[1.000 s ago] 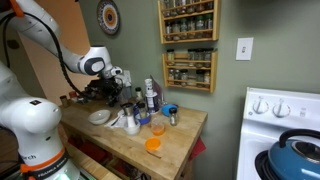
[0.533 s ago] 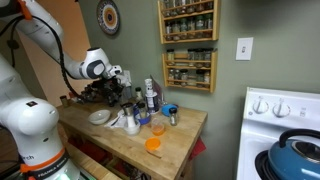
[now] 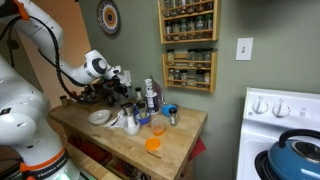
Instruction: Remove the egg mixer from the white bowl and put it on top of the blue bowl
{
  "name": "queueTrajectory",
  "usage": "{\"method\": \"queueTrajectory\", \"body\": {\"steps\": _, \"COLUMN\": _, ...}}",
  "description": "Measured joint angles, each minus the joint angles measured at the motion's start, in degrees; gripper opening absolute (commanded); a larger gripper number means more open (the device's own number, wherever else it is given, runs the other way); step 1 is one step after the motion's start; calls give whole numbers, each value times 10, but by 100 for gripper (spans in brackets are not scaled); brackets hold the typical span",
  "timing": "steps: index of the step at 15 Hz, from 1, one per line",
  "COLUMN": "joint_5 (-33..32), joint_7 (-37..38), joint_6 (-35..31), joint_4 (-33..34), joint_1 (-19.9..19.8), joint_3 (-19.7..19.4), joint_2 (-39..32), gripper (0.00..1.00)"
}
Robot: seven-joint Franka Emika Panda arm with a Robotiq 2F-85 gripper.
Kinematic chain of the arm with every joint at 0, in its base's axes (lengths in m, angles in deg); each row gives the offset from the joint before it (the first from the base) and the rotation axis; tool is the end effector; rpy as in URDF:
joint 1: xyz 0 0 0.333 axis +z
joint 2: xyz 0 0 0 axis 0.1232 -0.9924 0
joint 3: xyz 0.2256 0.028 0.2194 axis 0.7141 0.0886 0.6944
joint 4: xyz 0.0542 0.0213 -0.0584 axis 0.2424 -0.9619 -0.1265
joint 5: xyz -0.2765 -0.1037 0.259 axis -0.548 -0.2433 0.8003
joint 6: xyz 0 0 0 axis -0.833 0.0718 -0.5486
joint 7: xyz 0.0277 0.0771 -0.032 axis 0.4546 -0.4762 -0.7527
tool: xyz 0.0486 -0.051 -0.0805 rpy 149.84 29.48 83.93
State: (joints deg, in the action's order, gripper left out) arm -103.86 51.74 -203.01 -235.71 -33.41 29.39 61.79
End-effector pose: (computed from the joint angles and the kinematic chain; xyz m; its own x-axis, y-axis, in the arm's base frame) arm 0.4166 0.1099 0.3300 0.9138 0.0417 0.4040 -0.0531 -0.9739 0.2206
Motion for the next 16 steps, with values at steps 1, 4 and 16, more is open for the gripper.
{"method": "queueTrajectory", "body": {"steps": 1, "joint_5": -25, "joint_7": 41, "joint_6": 39, "joint_4": 10, "joint_1": -14, "joint_3": 36, "joint_2": 6, "gripper": 2}}
{"method": "queueTrajectory", "body": {"steps": 4, "joint_5": -84, "joint_7": 150, "joint_6": 175, "joint_4": 46, "joint_1": -39, "joint_3": 139, "joint_2": 1, "gripper": 2}}
{"method": "queueTrajectory", "body": {"steps": 16, "joint_5": -241, "joint_7": 193, "joint_6": 192, "joint_4": 119, "joint_1": -101, "joint_3": 210, "joint_2": -123, "gripper": 2}}
